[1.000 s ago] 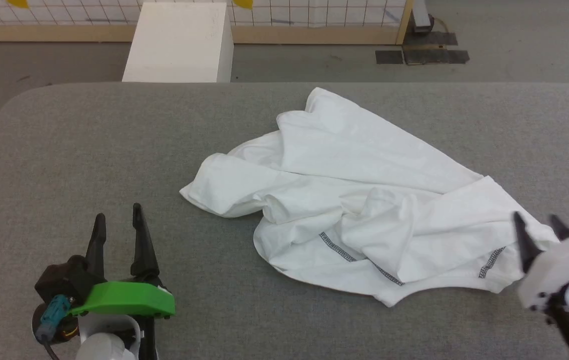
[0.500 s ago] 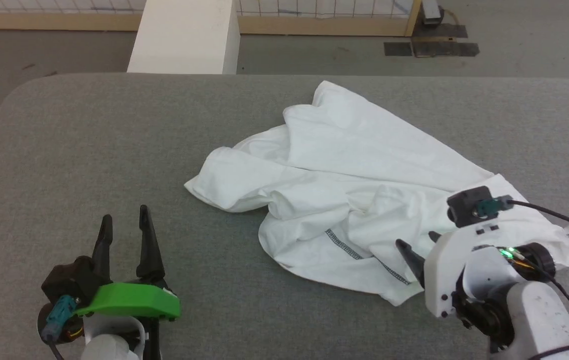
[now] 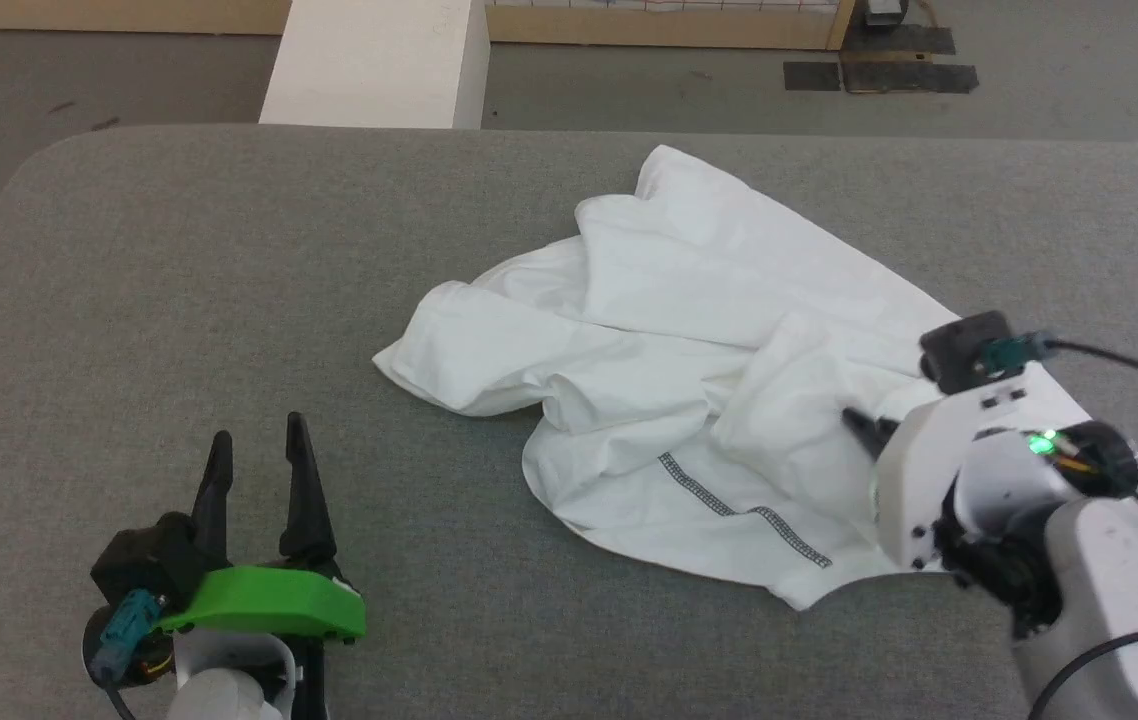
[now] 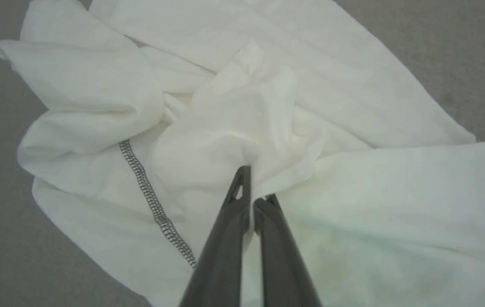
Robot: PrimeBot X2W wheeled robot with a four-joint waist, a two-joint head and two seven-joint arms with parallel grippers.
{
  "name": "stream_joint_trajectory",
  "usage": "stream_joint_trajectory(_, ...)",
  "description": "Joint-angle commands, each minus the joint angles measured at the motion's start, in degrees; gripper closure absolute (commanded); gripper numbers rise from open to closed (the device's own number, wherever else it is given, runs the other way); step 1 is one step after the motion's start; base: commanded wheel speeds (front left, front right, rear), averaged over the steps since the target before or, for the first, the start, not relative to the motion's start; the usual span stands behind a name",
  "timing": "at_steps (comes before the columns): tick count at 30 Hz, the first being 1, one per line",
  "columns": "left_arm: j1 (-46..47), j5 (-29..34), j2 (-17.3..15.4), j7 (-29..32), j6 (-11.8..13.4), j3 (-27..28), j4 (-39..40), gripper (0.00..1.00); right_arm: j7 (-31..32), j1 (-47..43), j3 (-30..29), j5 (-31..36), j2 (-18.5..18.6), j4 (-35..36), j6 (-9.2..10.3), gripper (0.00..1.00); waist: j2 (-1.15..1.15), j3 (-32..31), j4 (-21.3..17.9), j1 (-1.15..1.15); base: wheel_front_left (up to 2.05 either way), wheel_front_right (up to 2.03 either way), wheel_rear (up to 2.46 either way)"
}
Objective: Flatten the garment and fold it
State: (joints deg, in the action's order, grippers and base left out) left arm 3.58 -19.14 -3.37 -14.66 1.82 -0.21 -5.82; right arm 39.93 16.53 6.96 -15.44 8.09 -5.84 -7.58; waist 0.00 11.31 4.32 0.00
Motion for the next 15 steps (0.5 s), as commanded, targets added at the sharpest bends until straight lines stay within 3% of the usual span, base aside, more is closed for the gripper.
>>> stream_joint_trajectory(1, 0.42, 0.06, -0.16, -0.18, -0.02, -0.13, -0.13, 0.0, -0.47, 2.14, -1.25, -1.07, 1.55, 0.61, 0.09, 1.0, 0.0, -0.04, -0.36, 0.0, 0.0, 0.0, 0.0)
stream_joint_trajectory(9, 1.58, 0.42, -0.58, -0.11, -0.55, -1.34, 0.06, 0.0, 0.84, 15.54, -10.94, -0.84, 13.46, -7.13, 0.09, 1.0, 0.0, 1.61, -0.89, 0.0, 0.0, 0.0, 0.0)
stream_joint_trajectory(15, 3.5, 0.34, -0.62, 0.13, -1.17, -2.46, -0.23, 0.0, 0.39, 25.89, -16.57, 4.64, 16.85, -13.12, 0.09, 1.0, 0.0, 4.84, 0.84, 0.0, 0.0, 0.0, 0.0)
